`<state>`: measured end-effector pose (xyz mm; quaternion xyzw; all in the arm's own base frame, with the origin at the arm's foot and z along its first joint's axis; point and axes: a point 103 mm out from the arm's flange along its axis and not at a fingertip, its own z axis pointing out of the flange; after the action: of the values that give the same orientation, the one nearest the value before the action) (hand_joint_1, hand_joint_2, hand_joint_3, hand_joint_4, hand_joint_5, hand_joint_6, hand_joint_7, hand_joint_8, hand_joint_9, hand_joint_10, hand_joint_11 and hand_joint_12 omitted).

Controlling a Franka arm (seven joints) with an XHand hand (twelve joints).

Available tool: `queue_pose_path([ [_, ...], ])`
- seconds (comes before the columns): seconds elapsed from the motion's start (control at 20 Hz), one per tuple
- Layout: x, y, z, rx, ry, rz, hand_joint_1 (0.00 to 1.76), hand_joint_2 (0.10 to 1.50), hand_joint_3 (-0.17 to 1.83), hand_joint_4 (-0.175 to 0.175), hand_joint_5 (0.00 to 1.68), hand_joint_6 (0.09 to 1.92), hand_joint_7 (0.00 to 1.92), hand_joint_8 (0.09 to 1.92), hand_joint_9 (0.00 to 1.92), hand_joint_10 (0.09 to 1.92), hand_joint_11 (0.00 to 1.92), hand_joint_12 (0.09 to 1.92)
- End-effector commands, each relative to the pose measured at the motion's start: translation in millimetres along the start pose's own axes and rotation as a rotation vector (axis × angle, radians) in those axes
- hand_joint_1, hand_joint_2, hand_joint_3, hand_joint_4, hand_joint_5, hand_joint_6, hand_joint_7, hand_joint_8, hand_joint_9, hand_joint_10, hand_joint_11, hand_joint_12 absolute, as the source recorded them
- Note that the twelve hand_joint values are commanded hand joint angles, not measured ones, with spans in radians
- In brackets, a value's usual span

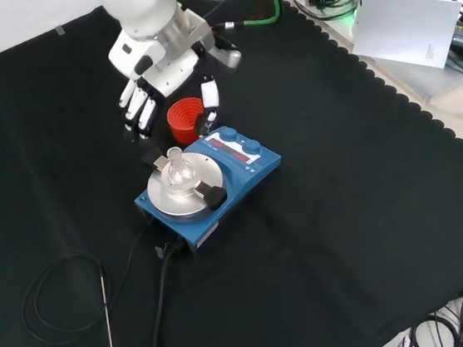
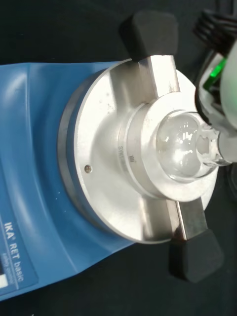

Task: Turn on the heater.

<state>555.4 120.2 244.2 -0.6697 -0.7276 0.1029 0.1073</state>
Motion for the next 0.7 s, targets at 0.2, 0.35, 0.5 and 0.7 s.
queue_pose_path([
  [0.2,-18,-43,-18,-0.051,0.039,0.028,0.83,0.60,0.57,-0.031,0.43,0.35,0.26,0.75,0.54,0.69,0.34,1.36],
  [0.35,-24,-62,-21,-0.060,0.050,0.032,0.83,0.60,0.57,-0.032,0.43,0.35,0.27,0.76,0.55,0.69,0.34,1.36],
  [0.5,-30,-81,-19,-0.053,0.059,0.041,0.87,0.62,0.59,-0.032,0.44,0.34,0.32,0.75,0.58,0.68,0.36,1.35],
  [0.7,-41,-109,-6,-0.031,0.088,0.065,0.89,0.62,0.61,-0.035,0.44,0.32,0.37,0.75,0.64,0.66,0.40,1.34],
])
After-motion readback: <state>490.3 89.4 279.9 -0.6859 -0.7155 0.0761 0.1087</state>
